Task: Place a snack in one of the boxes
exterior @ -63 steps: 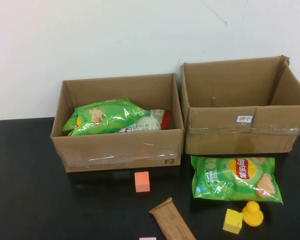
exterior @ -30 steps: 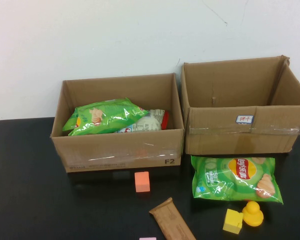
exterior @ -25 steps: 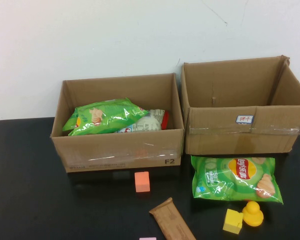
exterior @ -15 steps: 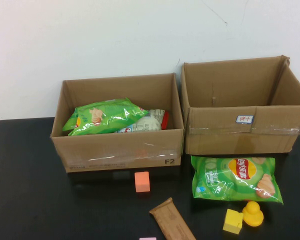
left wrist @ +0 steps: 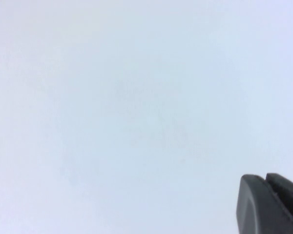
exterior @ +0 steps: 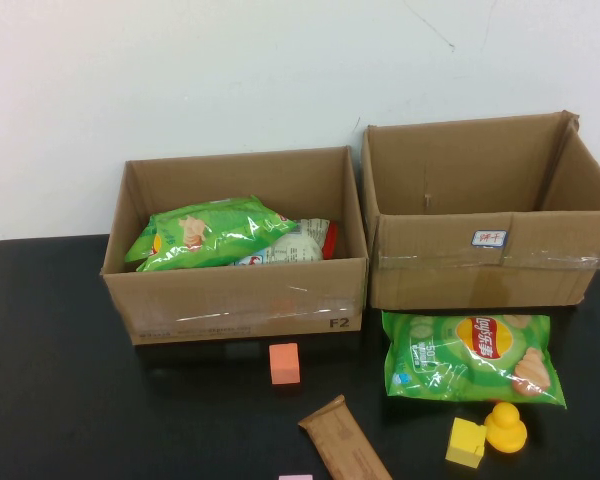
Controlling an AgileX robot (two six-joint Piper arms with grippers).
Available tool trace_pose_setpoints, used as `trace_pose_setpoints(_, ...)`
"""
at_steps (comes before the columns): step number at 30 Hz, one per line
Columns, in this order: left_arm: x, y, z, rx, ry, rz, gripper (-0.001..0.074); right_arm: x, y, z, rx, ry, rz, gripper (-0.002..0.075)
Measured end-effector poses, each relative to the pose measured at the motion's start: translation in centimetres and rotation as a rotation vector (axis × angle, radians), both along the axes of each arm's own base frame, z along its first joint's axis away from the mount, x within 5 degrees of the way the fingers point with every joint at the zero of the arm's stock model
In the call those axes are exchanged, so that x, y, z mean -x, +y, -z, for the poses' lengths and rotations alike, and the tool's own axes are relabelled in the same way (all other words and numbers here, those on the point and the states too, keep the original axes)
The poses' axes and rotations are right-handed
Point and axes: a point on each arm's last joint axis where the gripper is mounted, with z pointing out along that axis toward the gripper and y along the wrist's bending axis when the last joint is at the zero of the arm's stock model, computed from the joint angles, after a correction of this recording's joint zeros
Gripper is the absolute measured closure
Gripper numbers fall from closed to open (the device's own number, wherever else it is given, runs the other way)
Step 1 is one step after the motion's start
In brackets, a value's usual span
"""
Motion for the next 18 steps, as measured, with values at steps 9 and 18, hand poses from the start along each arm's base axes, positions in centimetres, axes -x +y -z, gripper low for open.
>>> trace_pose_setpoints(9,0.6,0.0,-0.6,0.05,-0.085,0.045,0.0736,0.0,0.2,-0.2,-0.037,0.014,-0.051,0.0727)
trace_pose_setpoints(18,-0.3,0.3,-1.8,0.058,0.343,0.004,0.0736,1.1,-0.6,-5.5,0.021,0.394,0.071,0.0728)
